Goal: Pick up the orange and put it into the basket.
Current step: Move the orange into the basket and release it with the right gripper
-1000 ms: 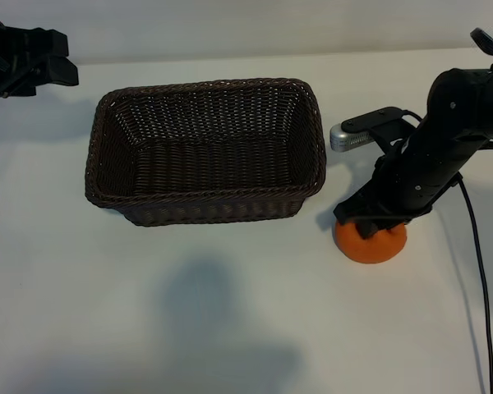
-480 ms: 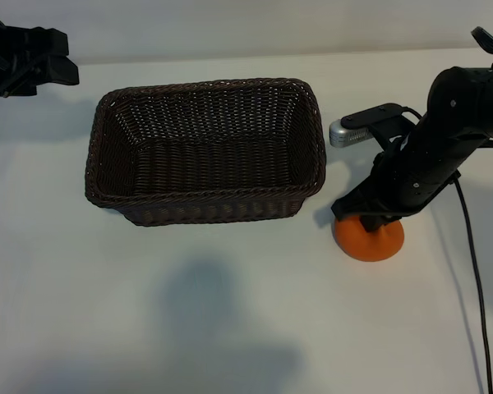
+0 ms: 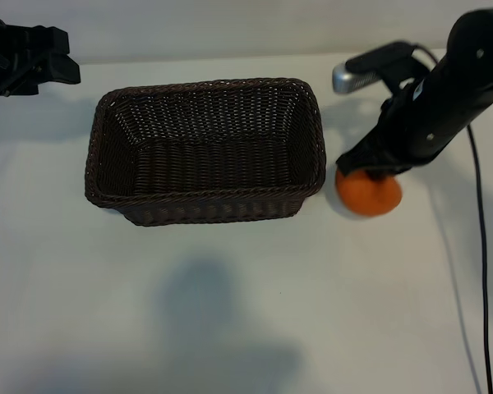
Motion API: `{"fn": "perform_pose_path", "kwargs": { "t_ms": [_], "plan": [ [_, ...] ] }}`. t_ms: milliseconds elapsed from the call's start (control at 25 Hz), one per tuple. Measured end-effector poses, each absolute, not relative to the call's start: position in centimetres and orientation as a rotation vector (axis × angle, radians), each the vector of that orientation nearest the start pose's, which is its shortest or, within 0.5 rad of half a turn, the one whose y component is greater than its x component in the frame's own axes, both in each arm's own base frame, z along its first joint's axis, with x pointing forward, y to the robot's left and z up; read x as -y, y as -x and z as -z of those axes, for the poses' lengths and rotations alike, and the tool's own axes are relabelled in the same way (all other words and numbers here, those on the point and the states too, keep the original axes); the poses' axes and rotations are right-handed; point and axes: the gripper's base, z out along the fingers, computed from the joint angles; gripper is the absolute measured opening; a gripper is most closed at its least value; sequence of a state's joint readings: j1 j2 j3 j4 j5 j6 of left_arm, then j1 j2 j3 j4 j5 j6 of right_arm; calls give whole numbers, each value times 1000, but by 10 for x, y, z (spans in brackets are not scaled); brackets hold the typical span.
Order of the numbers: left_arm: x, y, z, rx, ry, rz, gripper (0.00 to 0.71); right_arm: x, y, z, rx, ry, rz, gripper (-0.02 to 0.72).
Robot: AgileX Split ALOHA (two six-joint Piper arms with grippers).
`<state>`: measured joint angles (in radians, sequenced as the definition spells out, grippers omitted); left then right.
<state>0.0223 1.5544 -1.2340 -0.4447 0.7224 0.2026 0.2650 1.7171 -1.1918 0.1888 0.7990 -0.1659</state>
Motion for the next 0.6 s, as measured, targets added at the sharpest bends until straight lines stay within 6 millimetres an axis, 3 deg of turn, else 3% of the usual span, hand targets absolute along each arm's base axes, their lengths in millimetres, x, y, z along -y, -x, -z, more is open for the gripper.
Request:
{"fn": "perform_pose_path", "kwargs": {
  "t_ms": [600],
  "plan": [
    [18, -337, -301, -2466, 79, 410, 591, -108, -346, -272, -2672, 385, -288, 47]
  ]
}}
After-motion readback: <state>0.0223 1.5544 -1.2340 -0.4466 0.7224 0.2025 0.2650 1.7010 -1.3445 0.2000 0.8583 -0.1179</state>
